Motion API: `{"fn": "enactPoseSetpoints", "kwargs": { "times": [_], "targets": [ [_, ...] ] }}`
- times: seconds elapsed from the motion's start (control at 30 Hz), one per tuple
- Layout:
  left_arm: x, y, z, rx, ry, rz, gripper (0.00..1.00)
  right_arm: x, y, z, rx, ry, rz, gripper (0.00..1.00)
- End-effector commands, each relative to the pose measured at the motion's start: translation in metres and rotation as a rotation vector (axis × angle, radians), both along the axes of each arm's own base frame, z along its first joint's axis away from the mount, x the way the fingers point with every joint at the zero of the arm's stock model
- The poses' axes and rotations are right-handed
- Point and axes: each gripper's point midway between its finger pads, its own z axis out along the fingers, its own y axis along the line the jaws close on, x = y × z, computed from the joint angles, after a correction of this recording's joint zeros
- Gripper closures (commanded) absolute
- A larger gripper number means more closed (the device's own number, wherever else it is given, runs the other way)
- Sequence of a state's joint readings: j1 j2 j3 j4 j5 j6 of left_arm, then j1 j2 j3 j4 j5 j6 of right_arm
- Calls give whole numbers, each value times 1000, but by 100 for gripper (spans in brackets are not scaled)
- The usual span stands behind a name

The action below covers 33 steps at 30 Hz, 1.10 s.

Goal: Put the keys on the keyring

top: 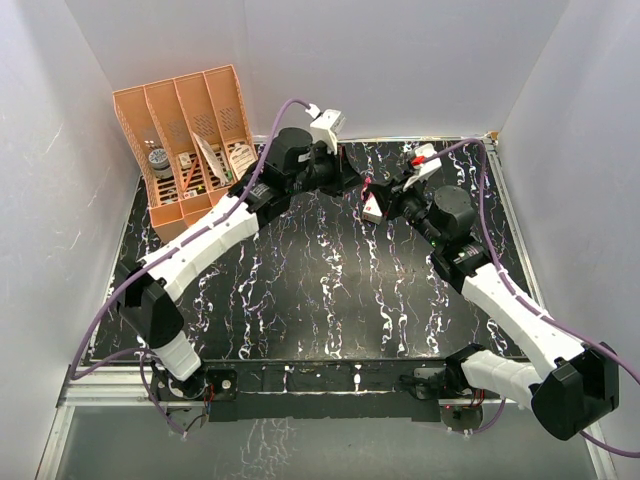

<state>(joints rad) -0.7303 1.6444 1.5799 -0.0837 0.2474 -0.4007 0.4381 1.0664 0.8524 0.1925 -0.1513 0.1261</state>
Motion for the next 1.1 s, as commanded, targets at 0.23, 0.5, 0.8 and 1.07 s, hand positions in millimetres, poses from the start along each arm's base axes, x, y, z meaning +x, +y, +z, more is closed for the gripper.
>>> {"fn": "enactPoseSetpoints", "kwargs": {
  "times": [0.23, 0.5, 0.8, 1.07],
  "targets": [
    [-18, -10, -8, 81, 150, -103, 100, 1, -13, 18, -30, -119, -55, 100],
    [-20, -9, -12, 116, 175, -115, 100, 2, -17, 11, -64, -115, -73, 100],
    [-23, -11, -13, 126, 205, -131, 100, 4, -19, 3, -92, -111, -79, 100],
    [-21, -12, -7, 99, 190, -115, 100, 3, -19, 3, -95, -112, -77, 100]
  ]
}}
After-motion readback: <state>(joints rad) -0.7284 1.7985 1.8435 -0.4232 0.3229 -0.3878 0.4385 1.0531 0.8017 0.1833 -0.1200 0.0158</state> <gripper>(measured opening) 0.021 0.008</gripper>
